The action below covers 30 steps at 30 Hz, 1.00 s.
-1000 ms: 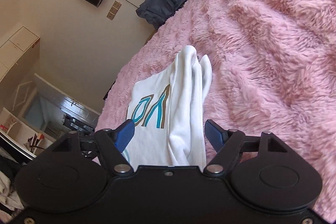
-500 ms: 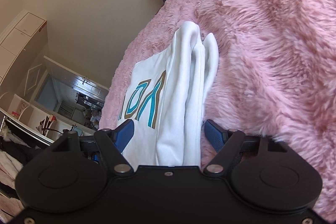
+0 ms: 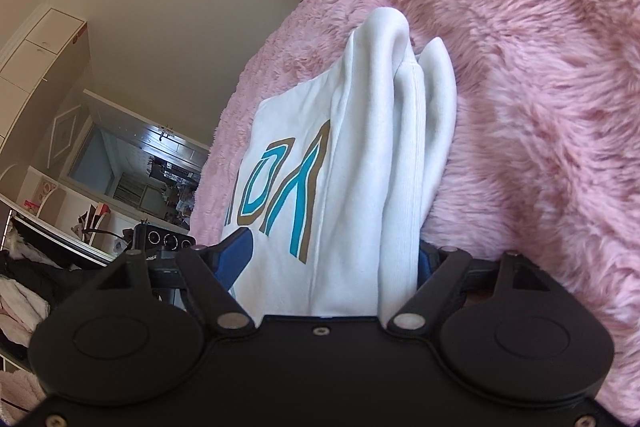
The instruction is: Fold small clothes
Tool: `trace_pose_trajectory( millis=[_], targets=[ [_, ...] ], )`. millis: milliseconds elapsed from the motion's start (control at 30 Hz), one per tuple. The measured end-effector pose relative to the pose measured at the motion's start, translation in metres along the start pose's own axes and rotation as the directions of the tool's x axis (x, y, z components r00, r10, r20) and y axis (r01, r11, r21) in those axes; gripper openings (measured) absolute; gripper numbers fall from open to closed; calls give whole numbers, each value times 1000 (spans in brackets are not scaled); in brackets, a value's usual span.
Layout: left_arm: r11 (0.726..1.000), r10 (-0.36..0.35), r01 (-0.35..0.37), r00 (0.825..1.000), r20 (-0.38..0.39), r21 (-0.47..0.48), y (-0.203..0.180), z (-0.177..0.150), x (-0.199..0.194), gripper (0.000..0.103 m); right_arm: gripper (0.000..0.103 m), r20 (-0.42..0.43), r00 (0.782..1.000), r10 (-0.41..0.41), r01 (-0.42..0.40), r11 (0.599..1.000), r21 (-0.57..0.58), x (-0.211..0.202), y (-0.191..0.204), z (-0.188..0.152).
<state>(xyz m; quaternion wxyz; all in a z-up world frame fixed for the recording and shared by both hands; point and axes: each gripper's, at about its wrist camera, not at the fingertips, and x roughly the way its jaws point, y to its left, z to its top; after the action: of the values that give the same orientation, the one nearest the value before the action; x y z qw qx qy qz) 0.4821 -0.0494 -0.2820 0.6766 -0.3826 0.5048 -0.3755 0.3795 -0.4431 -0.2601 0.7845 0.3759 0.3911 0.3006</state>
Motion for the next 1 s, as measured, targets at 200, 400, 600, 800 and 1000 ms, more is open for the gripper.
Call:
trace_pose_trajectory(
  millis=[200,400,600,800,1000],
  targets=[
    [998,21,-21,1000,1,67,-22,1,0,26,56,20,999,-50,50,999,-20,-2,13,-4],
    [991,15,-16,1000,13,135,-58,1,-11,23,28,36,994,-107,108,994,-26,-12,42,3],
    [979,18,-28,999,50,203,-94,1,-60,23,28,53,994,-93,97,992,-82,-13,98,9],
    [961,56,-87,991,125,263,-121,-16,-147,23,28,43,998,-37,44,984,-175,5,160,2],
    [965,93,-133,979,179,226,-101,-44,-211,23,28,9,1000,26,-24,979,-202,48,201,-27]
  ],
)
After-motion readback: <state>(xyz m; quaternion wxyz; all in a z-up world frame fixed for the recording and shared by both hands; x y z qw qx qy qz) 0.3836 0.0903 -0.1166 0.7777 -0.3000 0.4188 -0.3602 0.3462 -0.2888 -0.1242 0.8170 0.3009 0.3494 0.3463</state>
